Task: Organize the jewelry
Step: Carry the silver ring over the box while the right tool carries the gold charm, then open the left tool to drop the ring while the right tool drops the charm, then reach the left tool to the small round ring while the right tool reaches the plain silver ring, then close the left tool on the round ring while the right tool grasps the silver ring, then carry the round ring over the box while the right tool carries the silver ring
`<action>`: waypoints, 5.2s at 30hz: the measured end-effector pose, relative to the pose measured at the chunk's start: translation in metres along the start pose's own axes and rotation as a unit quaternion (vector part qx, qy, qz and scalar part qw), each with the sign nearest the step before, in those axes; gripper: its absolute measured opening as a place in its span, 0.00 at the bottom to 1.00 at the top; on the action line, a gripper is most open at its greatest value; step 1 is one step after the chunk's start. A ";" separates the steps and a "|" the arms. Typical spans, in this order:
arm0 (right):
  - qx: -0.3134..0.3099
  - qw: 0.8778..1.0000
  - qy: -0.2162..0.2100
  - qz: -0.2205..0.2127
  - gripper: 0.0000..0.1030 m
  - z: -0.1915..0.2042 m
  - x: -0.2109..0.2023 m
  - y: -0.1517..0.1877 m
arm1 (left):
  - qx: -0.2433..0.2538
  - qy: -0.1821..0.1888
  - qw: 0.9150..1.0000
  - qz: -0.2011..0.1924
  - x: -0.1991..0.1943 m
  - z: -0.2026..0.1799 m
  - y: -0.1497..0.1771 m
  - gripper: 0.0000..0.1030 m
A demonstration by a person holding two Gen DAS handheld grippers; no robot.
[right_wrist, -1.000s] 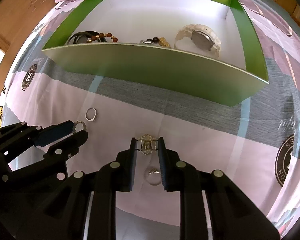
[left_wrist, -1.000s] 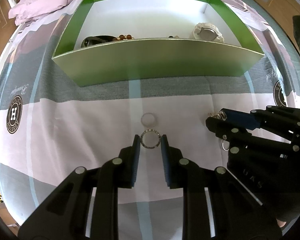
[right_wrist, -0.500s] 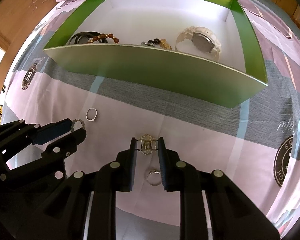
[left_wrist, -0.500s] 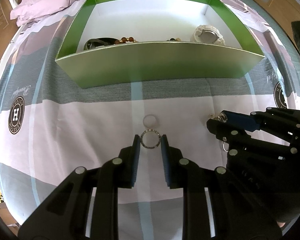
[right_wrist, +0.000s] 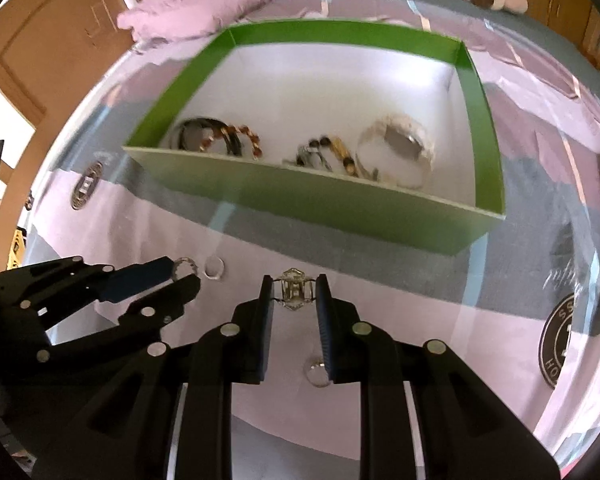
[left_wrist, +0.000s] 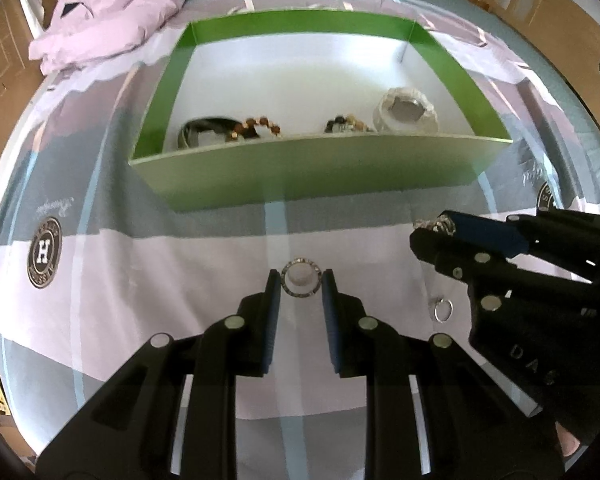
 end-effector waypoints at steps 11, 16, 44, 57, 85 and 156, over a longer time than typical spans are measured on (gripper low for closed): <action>0.055 0.987 -0.055 -0.139 0.20 -0.025 -0.059 -0.024 | -0.001 -0.010 0.992 -0.128 -0.048 0.014 -0.032 0.20; 0.108 0.982 -0.054 -0.144 0.20 -0.050 -0.053 -0.041 | -0.053 0.014 0.987 -0.153 -0.048 0.035 -0.070 0.20; 0.141 0.978 -0.053 -0.143 0.52 -0.052 -0.042 -0.052 | -0.105 0.054 0.986 -0.118 -0.013 0.047 -0.078 0.30; 0.033 0.998 0.020 0.040 0.31 -0.040 -0.002 0.027 | -0.017 -0.012 1.000 -0.006 0.011 0.017 -0.014 0.30; 0.027 0.995 -0.004 0.093 0.23 -0.038 0.013 0.042 | -0.052 0.033 0.997 0.051 0.045 0.002 -0.014 0.42; -0.018 0.995 0.022 0.098 0.17 -0.010 0.030 0.034 | -0.059 0.014 0.997 0.045 0.041 0.001 -0.014 0.17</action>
Point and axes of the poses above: each gripper's, at about its wrist camera, not at the fingertips, and x roughly the way its jaws point, z to its left, y to its underside, the point moved 4 cm from there along x, roughly the way its jaws point
